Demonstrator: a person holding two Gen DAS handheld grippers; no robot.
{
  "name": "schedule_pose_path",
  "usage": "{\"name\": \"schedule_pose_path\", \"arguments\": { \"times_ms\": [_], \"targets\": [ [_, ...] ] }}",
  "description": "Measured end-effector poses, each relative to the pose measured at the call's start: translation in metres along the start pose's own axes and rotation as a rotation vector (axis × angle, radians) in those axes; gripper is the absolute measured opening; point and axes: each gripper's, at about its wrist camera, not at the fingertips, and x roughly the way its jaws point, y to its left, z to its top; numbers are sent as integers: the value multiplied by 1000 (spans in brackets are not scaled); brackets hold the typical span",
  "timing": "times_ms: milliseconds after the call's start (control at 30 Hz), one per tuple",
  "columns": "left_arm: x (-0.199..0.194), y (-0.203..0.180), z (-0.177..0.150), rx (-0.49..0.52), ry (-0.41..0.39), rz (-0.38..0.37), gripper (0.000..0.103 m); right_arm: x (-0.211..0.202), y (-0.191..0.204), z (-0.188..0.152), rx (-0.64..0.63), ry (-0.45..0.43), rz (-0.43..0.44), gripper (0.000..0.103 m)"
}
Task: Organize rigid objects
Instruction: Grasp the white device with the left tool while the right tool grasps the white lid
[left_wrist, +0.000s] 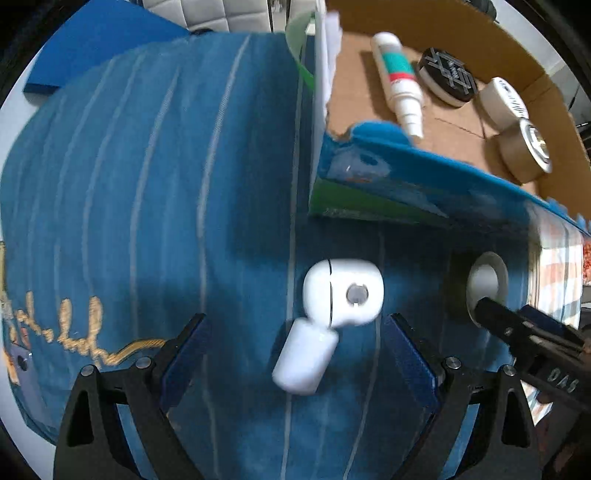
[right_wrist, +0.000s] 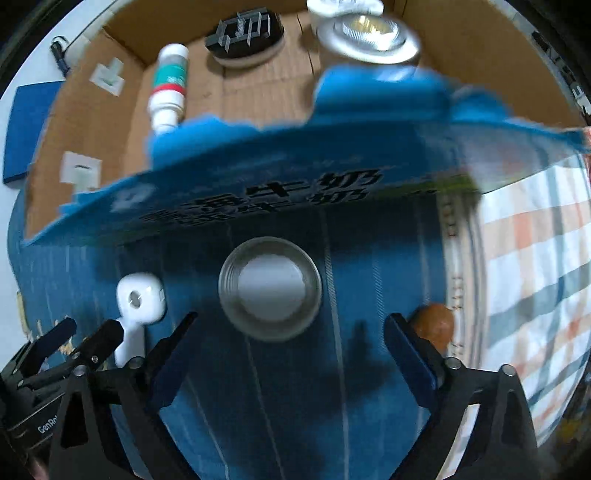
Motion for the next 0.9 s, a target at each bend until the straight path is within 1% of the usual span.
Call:
{"name": "schedule_pose_path", "arguments": {
  "times_ms": [33, 100, 167, 200, 233, 300, 367, 400, 433, 500, 567, 633, 733, 833, 900],
  "targets": [
    [5, 0, 2, -3, 6, -4, 95, 5, 1, 1, 5, 4, -2, 93],
    [18, -3, 8, -4, 23, -8, 91, 15, 4, 3, 16, 3, 6, 87],
    [28, -5, 14, -3, 33, -4, 91, 20, 4, 3, 45, -10, 33, 85],
    [32, -5, 16, -6, 39, -4, 89, 22, 5, 3, 53, -9, 26, 76],
    [36, -6, 17, -9, 45, -21, 84, 24, 6, 3, 56, -8, 29, 71],
    [41, -8, 17, -14, 60, -51, 78, 24, 8, 2, 61, -10, 22, 71],
    [42, -12, 16, -3, 58, -70, 69, 25, 8, 1, 58, -7, 26, 70],
    [43, -14, 15, 2, 60, -73, 61, 25, 8, 0, 54, -3, 23, 70],
    [45, -17, 14, 11, 65, -73, 59, 25, 7, -2, 49, 5, 18, 70],
    [50, -23, 12, 34, 79, -59, 56, 27, 6, -5, 42, 23, 15, 70],
    [52, -31, 8, 73, 57, -9, 54, 28, 5, -13, 30, 43, 8, 70],
    [52, -36, 4, 88, 44, 6, 54, 28, 3, -22, 15, 58, 1, 70],
    [51, -38, -6, 82, 52, -11, 54, 29, 1, -39, -12, 91, -8, 70],
    [49, -39, -28, 85, 65, -28, 54, 31, -2, -63, -44, 127, -22, 70],
    [49, -43, -48, 93, 75, -33, 54, 33, -4, -77, -63, 149, -34, 70]
  ]
}}
